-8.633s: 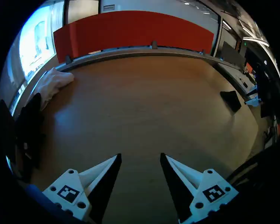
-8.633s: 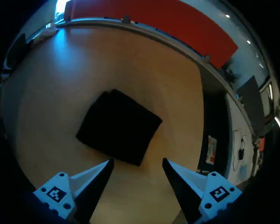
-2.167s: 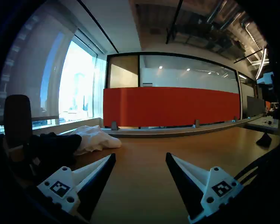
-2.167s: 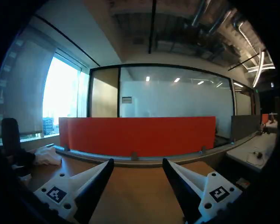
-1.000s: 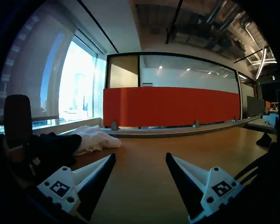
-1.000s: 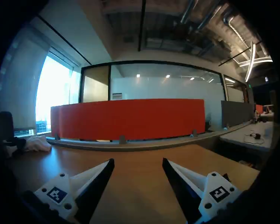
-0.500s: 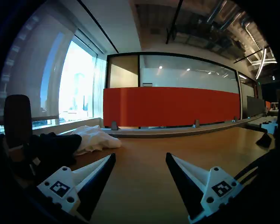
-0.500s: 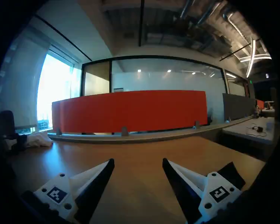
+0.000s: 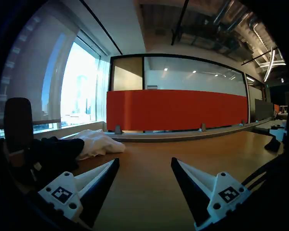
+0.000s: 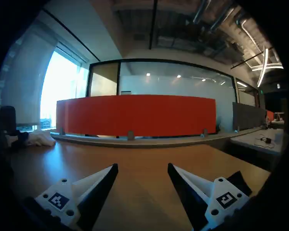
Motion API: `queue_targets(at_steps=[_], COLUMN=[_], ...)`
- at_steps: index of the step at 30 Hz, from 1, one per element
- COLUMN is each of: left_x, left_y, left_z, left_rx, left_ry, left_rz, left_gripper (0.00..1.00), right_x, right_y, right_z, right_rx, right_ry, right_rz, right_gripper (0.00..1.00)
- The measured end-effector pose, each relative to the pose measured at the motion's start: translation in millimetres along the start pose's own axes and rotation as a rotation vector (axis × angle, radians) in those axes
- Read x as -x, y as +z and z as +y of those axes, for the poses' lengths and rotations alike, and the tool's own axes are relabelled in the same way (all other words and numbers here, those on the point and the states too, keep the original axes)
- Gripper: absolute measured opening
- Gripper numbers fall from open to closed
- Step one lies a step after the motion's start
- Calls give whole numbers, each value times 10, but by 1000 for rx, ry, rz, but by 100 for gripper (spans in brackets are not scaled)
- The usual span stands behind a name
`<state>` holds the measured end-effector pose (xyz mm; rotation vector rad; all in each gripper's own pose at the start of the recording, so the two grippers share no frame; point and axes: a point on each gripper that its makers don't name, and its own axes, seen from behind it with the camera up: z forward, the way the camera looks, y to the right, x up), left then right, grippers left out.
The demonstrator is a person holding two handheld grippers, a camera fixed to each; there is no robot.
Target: Fold towel
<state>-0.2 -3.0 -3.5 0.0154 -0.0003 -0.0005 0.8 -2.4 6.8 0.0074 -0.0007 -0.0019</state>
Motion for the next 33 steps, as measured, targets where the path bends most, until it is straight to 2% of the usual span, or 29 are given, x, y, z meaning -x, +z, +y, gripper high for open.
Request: queue_targets(at_steps=[33], left_x=[-1], left_y=[-2], left_z=[-1], left_rx=[0], left_ry=[0], left_rz=[0], left_gripper=[100], right_x=[-2], right_y=[-72], right_z=[-16], right_rx=[1], right_ry=[1], right_rz=[0], right_gripper=[100])
